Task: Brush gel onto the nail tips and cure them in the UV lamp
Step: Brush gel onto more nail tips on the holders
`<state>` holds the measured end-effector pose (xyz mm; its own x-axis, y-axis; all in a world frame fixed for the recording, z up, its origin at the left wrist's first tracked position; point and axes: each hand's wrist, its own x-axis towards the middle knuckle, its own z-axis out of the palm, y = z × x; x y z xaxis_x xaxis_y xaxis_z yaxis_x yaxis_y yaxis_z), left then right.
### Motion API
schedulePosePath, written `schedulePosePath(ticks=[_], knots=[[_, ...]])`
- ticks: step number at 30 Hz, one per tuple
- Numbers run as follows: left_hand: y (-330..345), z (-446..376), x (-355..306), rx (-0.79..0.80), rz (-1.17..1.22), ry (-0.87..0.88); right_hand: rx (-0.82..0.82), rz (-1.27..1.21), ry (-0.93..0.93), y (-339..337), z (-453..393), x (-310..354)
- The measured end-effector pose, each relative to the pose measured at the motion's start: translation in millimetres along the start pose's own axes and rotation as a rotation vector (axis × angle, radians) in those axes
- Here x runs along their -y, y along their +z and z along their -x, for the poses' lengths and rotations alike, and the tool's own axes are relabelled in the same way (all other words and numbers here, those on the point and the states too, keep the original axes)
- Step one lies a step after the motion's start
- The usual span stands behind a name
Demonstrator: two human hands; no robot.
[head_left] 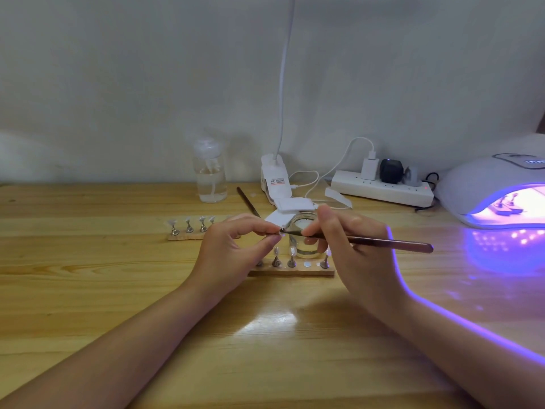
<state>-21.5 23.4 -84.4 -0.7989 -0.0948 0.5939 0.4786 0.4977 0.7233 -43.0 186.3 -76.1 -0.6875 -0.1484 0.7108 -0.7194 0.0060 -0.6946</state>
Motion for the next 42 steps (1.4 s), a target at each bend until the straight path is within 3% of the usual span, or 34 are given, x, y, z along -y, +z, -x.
schedulePosePath(ticks=[4, 11, 42], knots=[[0.0, 0.3, -0.7, -0.002, 0.004, -0.004, -0.021, -0.069, 0.033, 0.6, 0.7, 1.6], [-0.3, 0.8, -0.7, 0.002, -0.002, -0.007, 0.012, 0.054, -0.017, 0.2, -1.3, 0.3], [-0.8, 1.4, -2.9, -0.005, 0.021, -0.111, -0.064, -0.107, 0.083, 3.7, 1.0, 2.6]])
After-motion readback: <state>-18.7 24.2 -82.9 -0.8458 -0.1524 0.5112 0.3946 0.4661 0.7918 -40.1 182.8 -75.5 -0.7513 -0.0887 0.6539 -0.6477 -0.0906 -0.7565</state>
